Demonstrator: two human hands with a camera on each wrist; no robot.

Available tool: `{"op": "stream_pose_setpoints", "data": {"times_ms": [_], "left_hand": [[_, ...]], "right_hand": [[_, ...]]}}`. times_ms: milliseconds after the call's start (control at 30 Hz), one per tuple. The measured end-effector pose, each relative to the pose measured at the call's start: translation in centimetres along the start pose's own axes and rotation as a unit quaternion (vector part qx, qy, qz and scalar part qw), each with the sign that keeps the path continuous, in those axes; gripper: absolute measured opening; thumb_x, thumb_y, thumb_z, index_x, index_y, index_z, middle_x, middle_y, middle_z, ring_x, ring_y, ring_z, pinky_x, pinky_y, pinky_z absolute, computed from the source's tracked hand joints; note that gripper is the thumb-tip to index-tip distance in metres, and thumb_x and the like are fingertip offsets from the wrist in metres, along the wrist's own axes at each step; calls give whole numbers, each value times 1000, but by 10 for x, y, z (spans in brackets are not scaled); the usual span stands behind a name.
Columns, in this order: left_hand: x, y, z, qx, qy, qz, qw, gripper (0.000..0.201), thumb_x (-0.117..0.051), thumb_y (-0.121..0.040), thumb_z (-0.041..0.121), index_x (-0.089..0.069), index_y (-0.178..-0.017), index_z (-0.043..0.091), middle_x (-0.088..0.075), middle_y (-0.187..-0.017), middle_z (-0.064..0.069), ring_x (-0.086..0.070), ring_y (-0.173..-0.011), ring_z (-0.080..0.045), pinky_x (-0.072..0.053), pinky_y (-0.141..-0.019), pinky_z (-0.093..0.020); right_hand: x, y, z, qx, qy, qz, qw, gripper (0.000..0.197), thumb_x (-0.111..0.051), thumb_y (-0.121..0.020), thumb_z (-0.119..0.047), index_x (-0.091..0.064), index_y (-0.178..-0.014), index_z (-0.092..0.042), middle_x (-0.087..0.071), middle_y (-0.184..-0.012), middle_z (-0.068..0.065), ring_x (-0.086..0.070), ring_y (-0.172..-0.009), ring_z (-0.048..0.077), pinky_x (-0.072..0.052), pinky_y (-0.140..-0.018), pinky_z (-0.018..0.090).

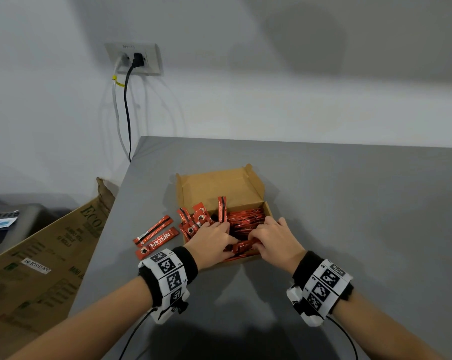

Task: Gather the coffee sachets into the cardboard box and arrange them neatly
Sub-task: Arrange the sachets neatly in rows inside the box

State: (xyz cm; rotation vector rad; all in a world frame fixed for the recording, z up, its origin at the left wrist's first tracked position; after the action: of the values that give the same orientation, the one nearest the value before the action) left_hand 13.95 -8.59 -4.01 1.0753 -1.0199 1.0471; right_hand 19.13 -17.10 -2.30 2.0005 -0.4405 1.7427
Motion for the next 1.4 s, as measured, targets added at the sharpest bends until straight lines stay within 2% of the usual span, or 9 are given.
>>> {"op": "stream_pose_setpoints", "data": {"times_ms": [400, 533, 667, 833, 900, 1000, 1133, 1233, 1400], "left_hand": [[6, -2, -5, 2, 106, 7, 994, 18, -59, -88, 22, -74, -95, 15, -62, -104, 0, -57, -96, -14, -47, -87, -33], [6, -2, -5, -6, 103, -3, 995, 19, -59, -89, 25, -74, -94, 15, -61, -104, 1, -55, -95, -12, -46, -89, -31], [9, -5, -8, 28, 112, 13, 993, 24, -58, -89, 33, -70, -88, 12, -66, -90, 0, -61, -81, -13, -50, -78, -29], [17, -8, -10, 83, 87, 65, 991, 21, -53, -92, 35, -51, -88, 15, -63, -87, -2, -60, -76, -18, -51, -72, -34], [19, -9, -5, 71, 90, 76, 990, 18, -53, -92, 33, -50, -97, 15, -64, -92, -2, -61, -81, -20, -52, -73, -36], [18, -11, -1, 59, 95, 67, 991, 16, -54, -92, 27, -55, -102, 15, -65, -99, -1, -61, -88, -20, -52, -76, -37], [16, -13, -6, 82, 126, 68, 986, 15, -58, -89, 25, -64, -98, 14, -66, -98, 0, -61, -91, -17, -52, -79, -36], [16, -14, -7, 85, 132, 68, 985, 14, -56, -89, 18, -65, -98, 12, -67, -98, -1, -62, -92, -17, -53, -80, -36], [13, -16, -7, 81, 136, 69, 985, 14, -56, -88, 17, -65, -97, 11, -68, -97, -2, -63, -90, -17, -54, -78, -36]], "right_hand": [[-8, -1, 6, -13, 8, -4, 1000, 22, -42, -96, -22, -55, -114, -20, -63, -113, -3, -45, -111, 20, -28, -88, 35], [-8, -2, 6, -14, 23, -4, 1000, 22, -42, -96, -21, -53, -115, -20, -63, -115, -3, -46, -109, 20, -28, -86, 36], [-6, -6, 3, -6, 18, -1, 1000, 23, -44, -96, -19, -58, -114, -21, -64, -112, -3, -50, -106, 21, -28, -85, 35], [-7, -9, 4, -2, 30, 0, 1000, 25, -44, -96, -20, -61, -114, -22, -61, -112, -2, -51, -107, 20, -30, -85, 35], [-3, -8, 1, 4, 32, 10, 999, 19, -55, -90, -21, -66, -105, -24, -62, -103, -2, -53, -101, 20, -32, -79, 35], [6, -8, -1, -1, 47, 54, 997, 17, -83, -62, -23, -72, -74, -28, -63, -73, -7, -57, -74, 18, -43, -60, 32], [0, -6, 13, -21, -91, 18, 995, 32, -67, -83, -25, -65, -113, -12, -60, -111, 4, -54, -107, 21, -43, -91, 32], [13, 1, 35, -44, -75, 47, 995, 40, -73, -76, -34, -66, -111, -18, -59, -111, -2, -48, -107, 19, -39, -92, 32], [15, 7, 47, -58, -48, 12, 997, 29, -70, -77, -38, -67, -103, -26, -51, -114, -7, -39, -113, 14, -33, -92, 32]]}}
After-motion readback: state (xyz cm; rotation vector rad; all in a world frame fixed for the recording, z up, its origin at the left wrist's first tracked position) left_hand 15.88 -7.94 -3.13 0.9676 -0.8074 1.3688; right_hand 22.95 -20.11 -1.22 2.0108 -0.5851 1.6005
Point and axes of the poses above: each hand's wrist, its own y-axis away from the middle knuckle, its own x-axis out of the back of the hand, z = x × y, the point moved 8 cm from there along -y, towards the middle knuckle
